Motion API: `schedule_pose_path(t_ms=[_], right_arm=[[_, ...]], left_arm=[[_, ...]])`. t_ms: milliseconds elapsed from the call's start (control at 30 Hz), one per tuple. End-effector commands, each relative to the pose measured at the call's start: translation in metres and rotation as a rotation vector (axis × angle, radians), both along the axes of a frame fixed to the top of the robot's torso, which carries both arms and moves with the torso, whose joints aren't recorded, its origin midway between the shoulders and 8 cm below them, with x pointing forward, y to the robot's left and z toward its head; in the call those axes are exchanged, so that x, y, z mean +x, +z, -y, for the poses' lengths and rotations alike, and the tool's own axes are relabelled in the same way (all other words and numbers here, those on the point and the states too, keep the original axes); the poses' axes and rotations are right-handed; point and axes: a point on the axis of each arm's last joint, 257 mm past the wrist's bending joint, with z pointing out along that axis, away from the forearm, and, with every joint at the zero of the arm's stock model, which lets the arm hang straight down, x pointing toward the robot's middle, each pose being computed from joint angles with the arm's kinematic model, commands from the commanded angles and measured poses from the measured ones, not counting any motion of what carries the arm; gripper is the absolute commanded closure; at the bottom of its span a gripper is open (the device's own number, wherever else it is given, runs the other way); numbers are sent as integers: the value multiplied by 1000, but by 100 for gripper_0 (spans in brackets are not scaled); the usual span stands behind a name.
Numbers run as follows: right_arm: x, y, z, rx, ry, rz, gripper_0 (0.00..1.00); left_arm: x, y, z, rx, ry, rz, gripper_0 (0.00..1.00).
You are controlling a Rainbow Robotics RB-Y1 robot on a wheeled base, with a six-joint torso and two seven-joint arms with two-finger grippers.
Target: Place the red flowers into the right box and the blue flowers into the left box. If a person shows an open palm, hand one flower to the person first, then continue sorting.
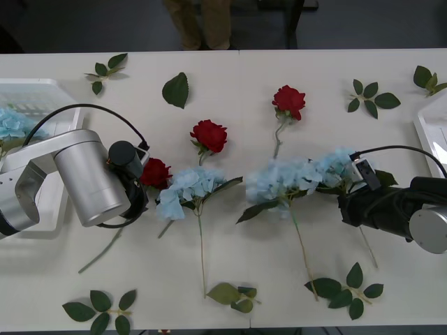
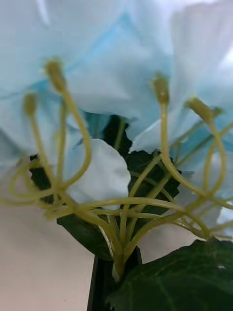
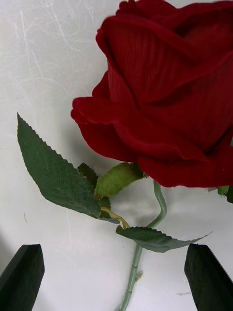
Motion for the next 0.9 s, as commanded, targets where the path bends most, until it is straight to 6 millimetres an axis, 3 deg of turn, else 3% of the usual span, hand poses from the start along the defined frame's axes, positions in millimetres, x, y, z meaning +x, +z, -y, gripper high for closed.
schedule_pose_path(t_ms=[33,200,467,600,767,900], right_arm=[[10,19,-1,62,-29,9,100],[15,63,-12,208,-27,17,100],[26,182,-29,499,-3,78,100],[23,244,-66,719,80,77,100],[29,283,-120,849,170,92,100],[37,307,-179,986,214,57,100]], left_arm=[[0,-6,4,-20,13,18,16],[-3,-16,-1,-13,13,23,16],[-8,-35,4,-15,14,30,16],[-6,-49,19,-36,34,29,16],[6,-61,33,-45,53,54,16],[19,-72,33,-74,55,79,16]])
